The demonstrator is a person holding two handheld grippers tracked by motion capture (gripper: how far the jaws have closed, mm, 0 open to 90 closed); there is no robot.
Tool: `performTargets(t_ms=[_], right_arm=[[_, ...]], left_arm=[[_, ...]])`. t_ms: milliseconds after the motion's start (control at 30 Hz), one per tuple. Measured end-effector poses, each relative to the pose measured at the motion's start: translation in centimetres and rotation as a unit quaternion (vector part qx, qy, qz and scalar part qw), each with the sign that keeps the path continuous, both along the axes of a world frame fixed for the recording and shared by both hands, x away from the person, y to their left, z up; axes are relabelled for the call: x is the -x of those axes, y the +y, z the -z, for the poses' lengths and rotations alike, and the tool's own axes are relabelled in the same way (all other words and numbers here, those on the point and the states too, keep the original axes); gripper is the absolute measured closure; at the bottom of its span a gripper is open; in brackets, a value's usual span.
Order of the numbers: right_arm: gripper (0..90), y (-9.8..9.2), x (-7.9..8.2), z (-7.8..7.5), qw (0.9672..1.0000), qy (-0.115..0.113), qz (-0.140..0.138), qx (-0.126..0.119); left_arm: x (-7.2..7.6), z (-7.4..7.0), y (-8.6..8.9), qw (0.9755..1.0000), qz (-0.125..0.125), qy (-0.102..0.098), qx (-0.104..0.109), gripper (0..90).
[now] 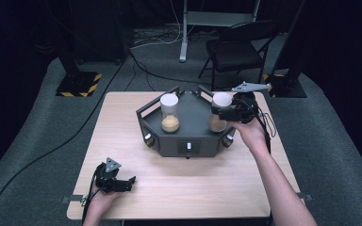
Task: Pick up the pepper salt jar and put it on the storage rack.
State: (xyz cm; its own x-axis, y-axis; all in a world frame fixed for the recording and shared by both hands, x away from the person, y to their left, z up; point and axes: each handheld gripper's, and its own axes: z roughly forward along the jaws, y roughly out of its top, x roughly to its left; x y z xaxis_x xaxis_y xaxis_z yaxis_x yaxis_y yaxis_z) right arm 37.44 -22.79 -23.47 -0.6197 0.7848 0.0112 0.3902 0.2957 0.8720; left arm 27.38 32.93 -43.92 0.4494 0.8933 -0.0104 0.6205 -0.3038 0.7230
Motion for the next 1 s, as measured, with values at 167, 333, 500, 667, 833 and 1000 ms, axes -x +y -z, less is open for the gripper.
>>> performTargets(t_ms=[167,333,500,667,833,1000], right_arm=[[32.3,1.2,-1.2,0.6,0.9999,0.008,0.008,0.006],[32.3,1.8,-2.0,1.1,0.9998,0.013,0.015,0.006],[32.2,2.3,-2.7,1.4,0.9995,0.021,0.020,0.009],[32.1,2.3,-3.0,1.6,0.9995,0.024,0.021,0.004],[27.1,2.1,-2.9,1.4,0.9994,0.026,0.025,0.003],[13.4,1.4,-1.6,1.5,0.9996,0.015,0.023,-0.010]], left_arm=[[0.0,0.0,0.0,1.0000,0.000,0.000,0.000,0.4],[0.0,0.0,0.0,1.0000,0.000,0.000,0.000,0.4],[0.0,0.0,0.0,1.0000,0.000,0.000,0.000,0.4],[0.0,0.0,0.0,1.0000,0.000,0.000,0.000,0.4],[0.0,0.0,0.0,1.0000,0.000,0.000,0.000,0.4],[0.0,0.0,0.0,1.0000,0.000,0.000,0.000,0.4]])
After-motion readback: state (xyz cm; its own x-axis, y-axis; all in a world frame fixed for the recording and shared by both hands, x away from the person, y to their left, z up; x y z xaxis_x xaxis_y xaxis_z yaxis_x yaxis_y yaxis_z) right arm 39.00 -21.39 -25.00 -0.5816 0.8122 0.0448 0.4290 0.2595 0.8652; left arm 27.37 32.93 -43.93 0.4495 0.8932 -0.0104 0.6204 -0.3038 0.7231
